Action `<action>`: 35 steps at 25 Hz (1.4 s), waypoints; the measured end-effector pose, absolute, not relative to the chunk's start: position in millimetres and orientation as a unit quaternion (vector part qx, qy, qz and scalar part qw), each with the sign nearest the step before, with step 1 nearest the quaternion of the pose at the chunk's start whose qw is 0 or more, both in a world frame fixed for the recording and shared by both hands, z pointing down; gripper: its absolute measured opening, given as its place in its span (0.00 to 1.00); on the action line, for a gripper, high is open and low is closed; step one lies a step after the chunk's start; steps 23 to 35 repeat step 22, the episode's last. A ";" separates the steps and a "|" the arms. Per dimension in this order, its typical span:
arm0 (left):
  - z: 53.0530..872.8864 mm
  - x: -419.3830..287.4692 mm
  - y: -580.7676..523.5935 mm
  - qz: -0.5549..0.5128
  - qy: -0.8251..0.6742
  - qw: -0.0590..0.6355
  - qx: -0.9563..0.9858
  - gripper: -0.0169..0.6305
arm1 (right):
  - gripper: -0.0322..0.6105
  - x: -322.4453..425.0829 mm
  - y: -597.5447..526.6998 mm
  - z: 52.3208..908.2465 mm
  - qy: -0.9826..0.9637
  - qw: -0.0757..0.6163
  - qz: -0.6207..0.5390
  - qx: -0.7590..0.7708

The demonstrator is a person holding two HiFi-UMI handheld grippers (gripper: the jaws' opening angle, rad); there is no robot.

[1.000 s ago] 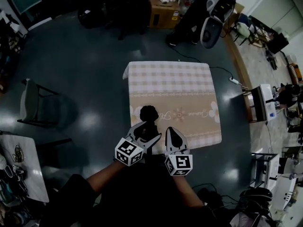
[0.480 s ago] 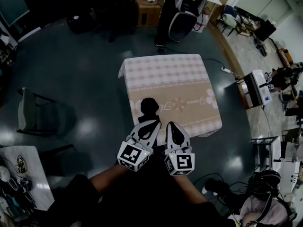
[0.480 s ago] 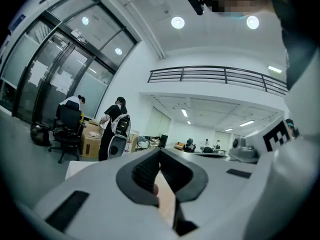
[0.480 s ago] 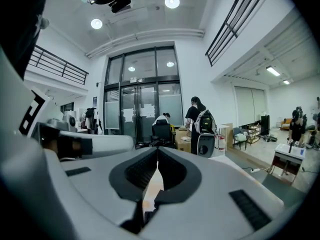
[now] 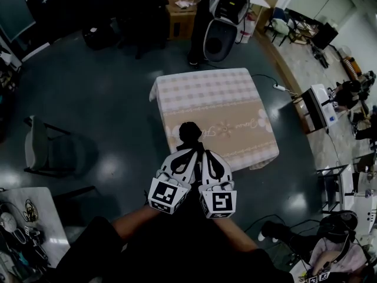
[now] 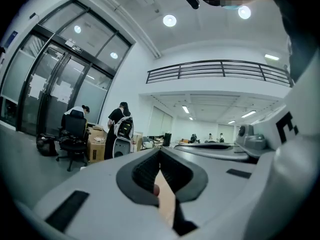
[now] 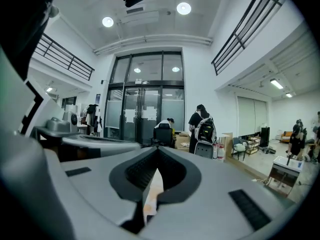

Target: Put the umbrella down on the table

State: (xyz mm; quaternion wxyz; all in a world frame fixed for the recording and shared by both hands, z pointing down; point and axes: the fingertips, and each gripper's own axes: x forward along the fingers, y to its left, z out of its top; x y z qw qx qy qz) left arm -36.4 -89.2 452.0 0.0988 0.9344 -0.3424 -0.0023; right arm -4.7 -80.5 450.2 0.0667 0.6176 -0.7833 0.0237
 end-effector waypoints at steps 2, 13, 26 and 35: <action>455.7 -40.9 -88.0 0.000 -0.342 0.099 0.934 0.05 | 0.08 -10.8 -79.0 452.9 -0.784 0.065 0.026 0.617; 448.1 -56.4 -76.7 0.005 -0.352 0.070 0.933 0.05 | 0.08 -28.2 -69.0 454.0 -0.782 0.078 0.030 0.618; 449.4 -68.0 -75.2 -0.013 -0.370 0.075 0.926 0.05 | 0.08 -43.3 -73.6 443.6 -0.801 0.075 0.003 0.594; 449.4 -68.0 -75.2 -0.013 -0.370 0.075 0.926 0.05 | 0.08 -43.3 -73.6 443.6 -0.801 0.075 0.003 0.594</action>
